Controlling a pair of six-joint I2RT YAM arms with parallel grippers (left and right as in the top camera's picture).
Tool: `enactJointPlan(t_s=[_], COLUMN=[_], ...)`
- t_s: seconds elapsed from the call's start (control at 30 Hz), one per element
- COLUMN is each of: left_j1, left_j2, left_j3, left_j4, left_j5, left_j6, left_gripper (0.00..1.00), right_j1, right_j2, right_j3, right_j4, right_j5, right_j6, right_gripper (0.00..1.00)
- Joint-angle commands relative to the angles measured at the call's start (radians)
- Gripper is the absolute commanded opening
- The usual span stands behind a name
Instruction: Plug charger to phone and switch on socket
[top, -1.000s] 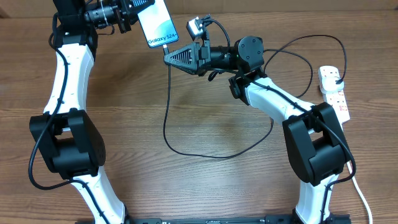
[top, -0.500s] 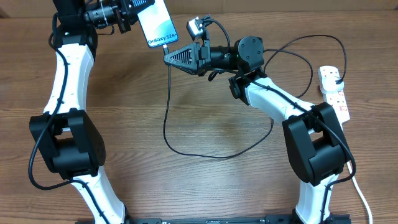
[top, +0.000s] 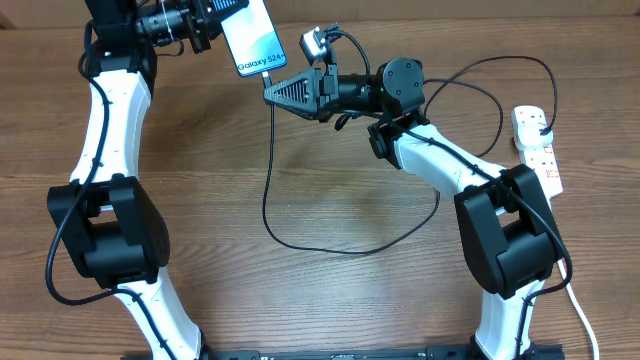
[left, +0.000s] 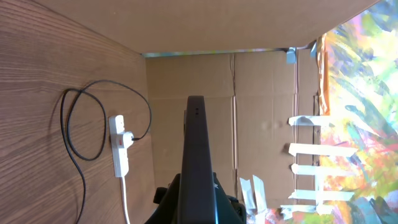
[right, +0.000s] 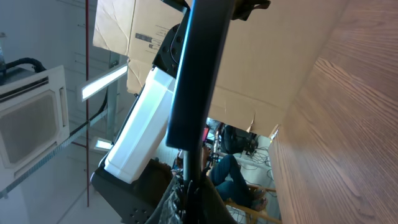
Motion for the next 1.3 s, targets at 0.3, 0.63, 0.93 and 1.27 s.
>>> enactJointPlan(t_s=[0.3,0.63,0.93,1.27], left_j1=[0.004,0.003,0.003,0.003], left_j2=[0.000,0.000,0.000,0.000], left_j3=[0.007,0.007,0.007,0.007], left_j4=[0.010,0.010,0.010,0.010], left_j5=[0.064,0.071,0.071,0.083], left_j6=[0.021,0.043,0.054,0.046], left_gripper=[0.04,0.04,0.04,0.04], right_j1=[-0.004,-0.004,-0.004,-0.004], right_j2=[0.006,0.006,0.006,0.006], right_j3=[0.018,0.018,0.018,0.018], right_j4=[0.010,0.011,0.011,-0.048], right_j5=[0.024,0.024,0.026,0.048], right_j6=[-0.007,-0.007,-0.006,-0.006], right_gripper=[0.04,0.04,0.04,0.04])
